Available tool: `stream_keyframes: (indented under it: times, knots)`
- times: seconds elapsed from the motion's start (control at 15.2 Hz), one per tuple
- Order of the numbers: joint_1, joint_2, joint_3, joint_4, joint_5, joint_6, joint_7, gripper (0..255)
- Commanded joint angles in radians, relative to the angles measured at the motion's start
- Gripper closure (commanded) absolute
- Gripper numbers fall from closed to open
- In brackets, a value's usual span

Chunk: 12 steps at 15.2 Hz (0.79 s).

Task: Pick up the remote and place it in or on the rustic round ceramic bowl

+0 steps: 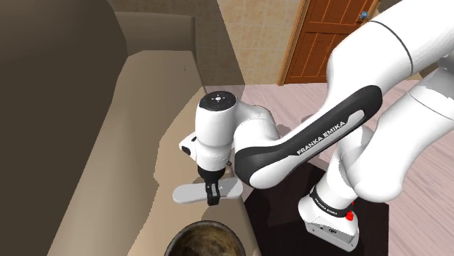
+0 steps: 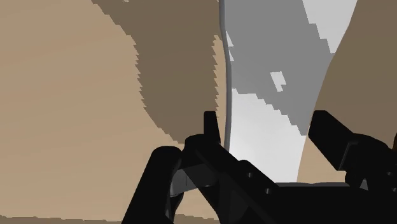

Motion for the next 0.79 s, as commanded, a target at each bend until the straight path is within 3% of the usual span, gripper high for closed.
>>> stream_keyframes:
  times: [0.0,0.73]
  knots:
    - [0.003,-0.025,-0.005,0.006,0.010,-0.031,-0.009,255]
    - [0.013,-0.125,-0.027,0.080,0.036,-0.201,-0.037,255]
